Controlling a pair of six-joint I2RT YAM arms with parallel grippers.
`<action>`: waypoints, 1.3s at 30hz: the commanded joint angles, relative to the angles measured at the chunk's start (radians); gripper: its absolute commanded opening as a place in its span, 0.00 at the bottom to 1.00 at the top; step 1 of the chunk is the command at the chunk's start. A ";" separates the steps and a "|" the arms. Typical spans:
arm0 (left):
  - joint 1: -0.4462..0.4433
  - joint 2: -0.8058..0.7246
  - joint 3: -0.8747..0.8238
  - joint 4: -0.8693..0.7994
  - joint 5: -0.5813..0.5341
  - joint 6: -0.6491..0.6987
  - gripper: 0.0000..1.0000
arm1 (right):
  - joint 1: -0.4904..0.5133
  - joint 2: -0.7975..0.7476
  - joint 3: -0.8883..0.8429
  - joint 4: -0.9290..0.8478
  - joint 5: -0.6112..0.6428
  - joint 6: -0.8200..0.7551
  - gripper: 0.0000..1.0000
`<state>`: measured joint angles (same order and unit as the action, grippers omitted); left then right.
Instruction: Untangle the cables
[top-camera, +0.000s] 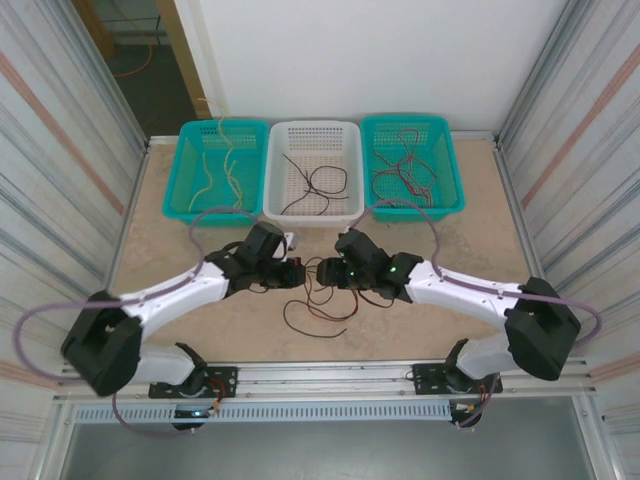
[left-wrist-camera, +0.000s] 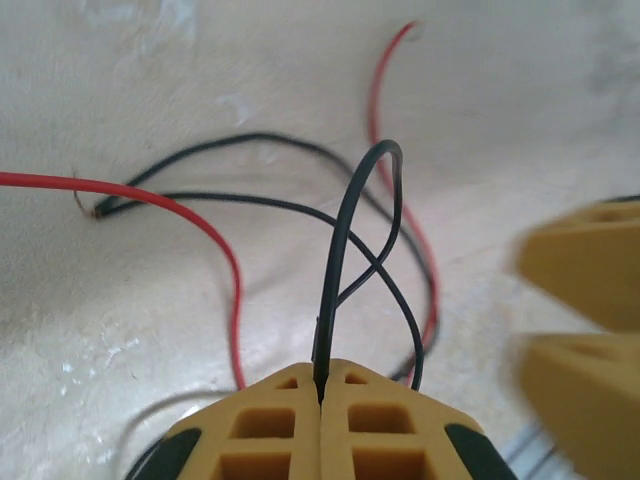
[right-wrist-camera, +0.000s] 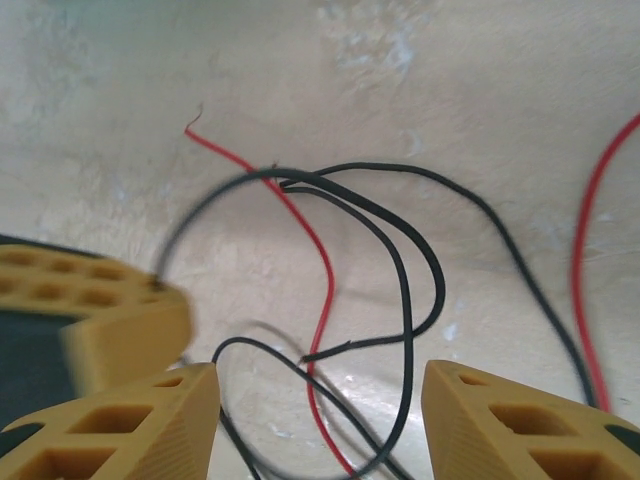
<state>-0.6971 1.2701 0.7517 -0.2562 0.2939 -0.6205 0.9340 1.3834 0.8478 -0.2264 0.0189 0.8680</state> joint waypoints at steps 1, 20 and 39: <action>-0.002 -0.124 0.034 -0.109 -0.015 0.032 0.01 | 0.025 0.032 0.053 0.038 -0.026 0.008 0.57; 0.103 -0.360 0.345 -0.346 0.043 0.129 0.00 | -0.052 -0.008 -0.085 0.086 -0.053 0.088 0.47; 0.183 -0.407 0.526 -0.471 0.027 0.224 0.00 | -0.172 -0.152 -0.096 -0.089 0.004 0.019 0.55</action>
<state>-0.5228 0.8783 1.2354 -0.6937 0.3283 -0.4400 0.7761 1.2728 0.7273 -0.2337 -0.0139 0.9215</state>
